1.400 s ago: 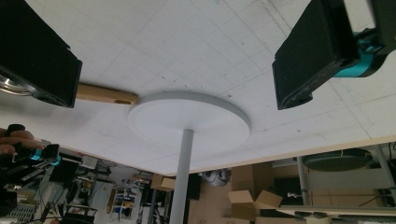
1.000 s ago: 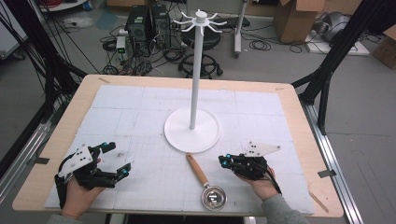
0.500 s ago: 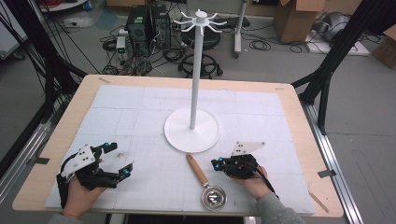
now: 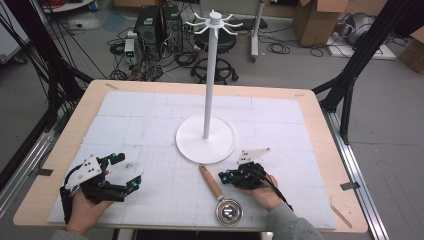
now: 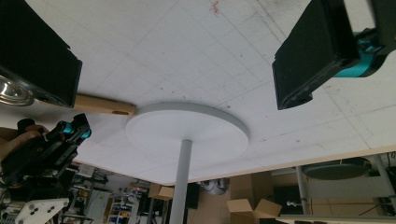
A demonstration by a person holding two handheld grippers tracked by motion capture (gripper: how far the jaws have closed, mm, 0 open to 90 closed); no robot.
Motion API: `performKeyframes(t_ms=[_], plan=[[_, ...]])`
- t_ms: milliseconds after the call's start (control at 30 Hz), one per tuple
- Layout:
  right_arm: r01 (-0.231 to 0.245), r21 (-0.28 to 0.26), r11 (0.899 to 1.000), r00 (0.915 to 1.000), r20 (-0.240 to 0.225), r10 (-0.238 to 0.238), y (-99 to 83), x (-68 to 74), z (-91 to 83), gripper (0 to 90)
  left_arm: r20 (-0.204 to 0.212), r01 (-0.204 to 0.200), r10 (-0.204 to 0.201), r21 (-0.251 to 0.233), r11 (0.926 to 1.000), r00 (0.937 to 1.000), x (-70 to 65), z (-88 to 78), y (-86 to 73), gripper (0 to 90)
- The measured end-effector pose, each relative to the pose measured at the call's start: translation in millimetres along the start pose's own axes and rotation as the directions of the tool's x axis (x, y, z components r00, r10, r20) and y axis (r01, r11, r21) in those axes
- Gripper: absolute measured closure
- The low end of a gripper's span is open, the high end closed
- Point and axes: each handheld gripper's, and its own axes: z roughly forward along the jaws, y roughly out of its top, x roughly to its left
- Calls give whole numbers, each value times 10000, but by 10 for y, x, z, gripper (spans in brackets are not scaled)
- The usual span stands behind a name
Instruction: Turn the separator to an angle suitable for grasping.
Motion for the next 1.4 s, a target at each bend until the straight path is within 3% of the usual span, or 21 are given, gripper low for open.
performKeyframes(t_ms=[167, 667, 1400], plan=[[-8, 309, 9995, 10000, 36, 7, 49, -1, 105, 900, -37, -34, 34, 15, 10000, 10000, 4, -10, -2, 18], [-124, 553, 9984, 9993, 363, 104, 136, -22, 235, 900, -82, 60, -60, 50, 10000, 9999, 13, -28, -14, 18], [-286, 792, 9964, 9993, 260, 266, 258, -9, 368, 900, -208, 59, -58, 60, 10000, 9998, 37, -67, -26, 18]])
